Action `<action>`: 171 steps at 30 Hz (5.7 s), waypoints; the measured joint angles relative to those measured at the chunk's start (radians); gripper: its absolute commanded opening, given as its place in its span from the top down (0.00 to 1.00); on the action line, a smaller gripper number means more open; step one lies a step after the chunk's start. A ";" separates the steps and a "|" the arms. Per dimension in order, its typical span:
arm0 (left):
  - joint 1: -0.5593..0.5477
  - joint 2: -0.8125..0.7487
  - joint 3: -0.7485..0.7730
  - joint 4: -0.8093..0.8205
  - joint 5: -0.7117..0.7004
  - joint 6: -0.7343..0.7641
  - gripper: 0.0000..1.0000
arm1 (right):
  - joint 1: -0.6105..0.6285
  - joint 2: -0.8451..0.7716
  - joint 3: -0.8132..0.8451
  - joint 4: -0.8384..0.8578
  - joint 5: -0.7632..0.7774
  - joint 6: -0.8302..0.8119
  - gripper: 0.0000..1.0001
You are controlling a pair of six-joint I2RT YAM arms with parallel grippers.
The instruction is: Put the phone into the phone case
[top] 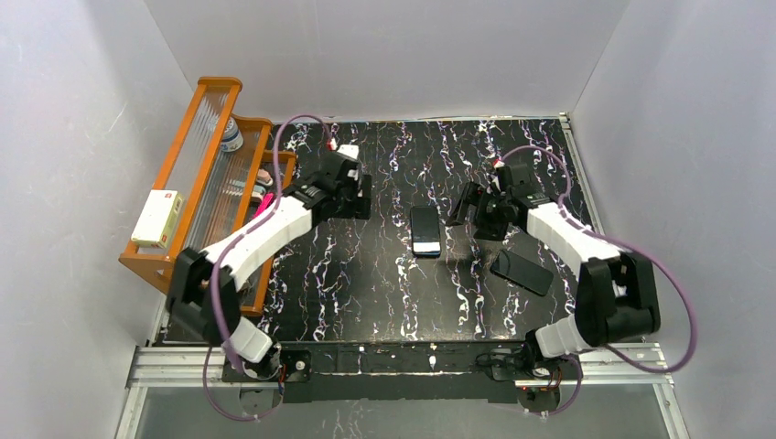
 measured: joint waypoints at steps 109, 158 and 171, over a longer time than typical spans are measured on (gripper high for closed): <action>-0.170 -0.295 -0.343 0.103 0.249 0.299 0.02 | -0.135 -0.074 -0.153 0.047 0.507 0.156 0.25; -0.170 -0.357 -0.346 0.086 0.138 0.300 0.02 | -0.072 -0.198 -0.201 -0.505 0.405 0.649 0.01; -0.170 -0.370 -0.348 0.086 0.112 0.300 0.02 | -0.145 -0.236 -0.262 -0.508 0.472 0.702 0.01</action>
